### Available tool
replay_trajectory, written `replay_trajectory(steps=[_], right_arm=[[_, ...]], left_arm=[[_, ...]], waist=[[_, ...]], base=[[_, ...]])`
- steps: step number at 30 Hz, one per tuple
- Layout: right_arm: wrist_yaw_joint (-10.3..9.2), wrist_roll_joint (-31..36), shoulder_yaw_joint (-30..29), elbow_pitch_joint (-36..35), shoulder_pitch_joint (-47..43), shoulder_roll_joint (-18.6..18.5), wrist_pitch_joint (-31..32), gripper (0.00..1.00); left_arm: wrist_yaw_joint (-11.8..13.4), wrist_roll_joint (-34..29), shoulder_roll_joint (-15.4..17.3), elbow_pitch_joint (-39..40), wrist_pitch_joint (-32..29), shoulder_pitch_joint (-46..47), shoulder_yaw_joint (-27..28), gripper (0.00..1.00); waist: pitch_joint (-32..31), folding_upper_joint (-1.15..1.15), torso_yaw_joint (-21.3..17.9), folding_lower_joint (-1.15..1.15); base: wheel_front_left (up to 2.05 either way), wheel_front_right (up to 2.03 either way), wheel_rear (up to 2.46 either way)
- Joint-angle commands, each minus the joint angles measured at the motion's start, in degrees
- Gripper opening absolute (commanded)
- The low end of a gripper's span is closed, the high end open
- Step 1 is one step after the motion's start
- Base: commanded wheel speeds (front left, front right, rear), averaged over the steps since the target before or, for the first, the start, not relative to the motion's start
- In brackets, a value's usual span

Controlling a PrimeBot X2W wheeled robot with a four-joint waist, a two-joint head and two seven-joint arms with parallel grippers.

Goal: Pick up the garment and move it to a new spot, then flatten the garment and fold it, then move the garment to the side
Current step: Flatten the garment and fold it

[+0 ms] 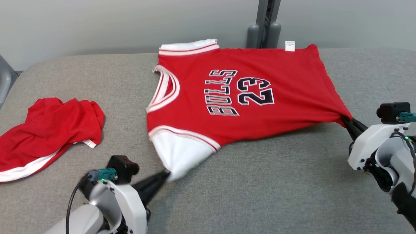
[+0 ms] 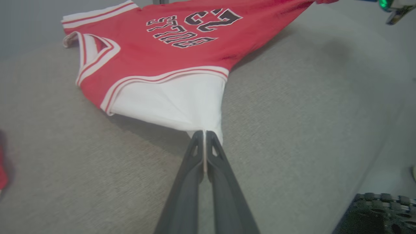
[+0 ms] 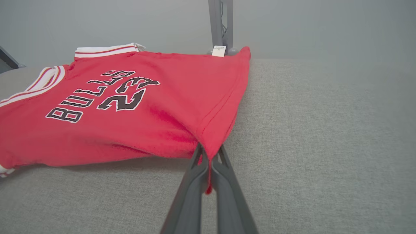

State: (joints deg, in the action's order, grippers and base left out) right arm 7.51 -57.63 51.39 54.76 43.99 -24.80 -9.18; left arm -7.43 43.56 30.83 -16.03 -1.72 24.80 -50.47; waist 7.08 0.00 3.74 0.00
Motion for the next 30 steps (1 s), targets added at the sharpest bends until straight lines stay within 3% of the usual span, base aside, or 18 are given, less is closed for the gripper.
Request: replay_trajectory(steps=[1, 8, 14, 30], right_arm=[[-0.04, -0.7, 0.4, 0.0, -0.6, -1.3, 0.3, 0.00], [-0.04, -3.9, 3.4, -2.6, -1.4, -3.8, 4.5, 0.00], [-0.04, -8.1, 5.7, -5.7, -2.9, -6.0, 9.9, 0.00], [-0.04, -22.8, 7.6, -14.6, -9.8, -12.7, 29.3, 0.00]], left_arm=[[-0.1, 3.8, 0.9, 2.8, -0.9, -1.1, -0.8, 0.00], [-0.1, 14.2, 7.8, 13.0, -3.6, -0.7, -5.0, 0.00], [-0.1, 16.7, 11.5, 14.9, -3.2, -0.2, -7.7, 0.00], [0.2, 17.1, 15.6, 14.1, -5.1, -4.5, -12.4, 0.00]], waist=[[-0.5, 0.00, -0.3, 0.00], [-2.0, 0.00, -1.4, 0.00], [-3.5, 0.00, -2.3, 0.00], [-8.0, 0.00, -3.7, 0.00]], base=[[0.00, 0.00, 0.00], [0.00, 0.00, 0.00], [0.00, 0.00, 0.00], [0.00, 0.00, 0.00]])
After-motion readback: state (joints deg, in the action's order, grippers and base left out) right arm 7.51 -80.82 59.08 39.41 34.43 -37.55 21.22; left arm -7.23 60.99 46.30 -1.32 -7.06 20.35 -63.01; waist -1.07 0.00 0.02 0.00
